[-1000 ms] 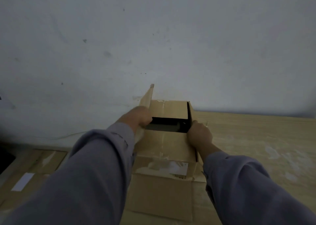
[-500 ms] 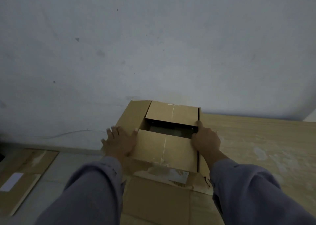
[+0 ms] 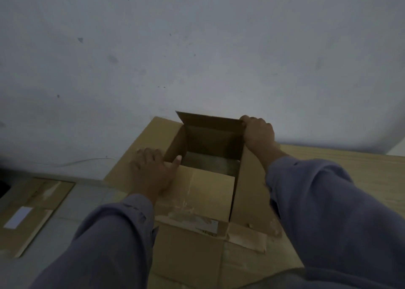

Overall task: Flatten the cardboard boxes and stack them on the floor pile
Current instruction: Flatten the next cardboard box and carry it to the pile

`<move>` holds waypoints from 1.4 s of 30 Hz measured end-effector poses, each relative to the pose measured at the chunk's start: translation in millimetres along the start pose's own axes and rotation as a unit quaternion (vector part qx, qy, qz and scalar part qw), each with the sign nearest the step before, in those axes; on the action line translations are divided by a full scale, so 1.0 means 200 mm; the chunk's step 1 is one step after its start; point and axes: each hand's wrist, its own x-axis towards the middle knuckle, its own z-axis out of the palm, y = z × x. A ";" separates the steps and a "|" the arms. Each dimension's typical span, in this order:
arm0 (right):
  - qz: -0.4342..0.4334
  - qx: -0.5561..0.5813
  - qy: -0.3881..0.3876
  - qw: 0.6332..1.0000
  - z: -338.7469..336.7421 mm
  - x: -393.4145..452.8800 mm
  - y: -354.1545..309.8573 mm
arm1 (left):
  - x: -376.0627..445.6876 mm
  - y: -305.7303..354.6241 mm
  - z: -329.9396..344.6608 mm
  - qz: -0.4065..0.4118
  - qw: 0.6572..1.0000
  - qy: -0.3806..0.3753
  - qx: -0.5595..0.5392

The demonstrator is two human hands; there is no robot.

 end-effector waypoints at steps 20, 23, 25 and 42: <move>0.088 0.086 0.018 0.992 -0.01 0.07 0.27 | -0.23 -0.03 -0.39 0.180 0.970 0.144 0.083; 0.097 0.107 0.021 0.989 0.01 0.01 0.30 | -0.22 -0.09 -0.34 0.096 0.972 0.204 0.072; 0.107 0.146 0.038 0.983 0.04 -0.04 0.31 | -0.20 -0.10 -0.27 0.019 0.966 0.251 0.052; 0.483 0.575 -0.005 0.661 0.21 -0.22 0.22 | -0.04 -0.45 -0.04 -0.378 0.826 0.185 -0.374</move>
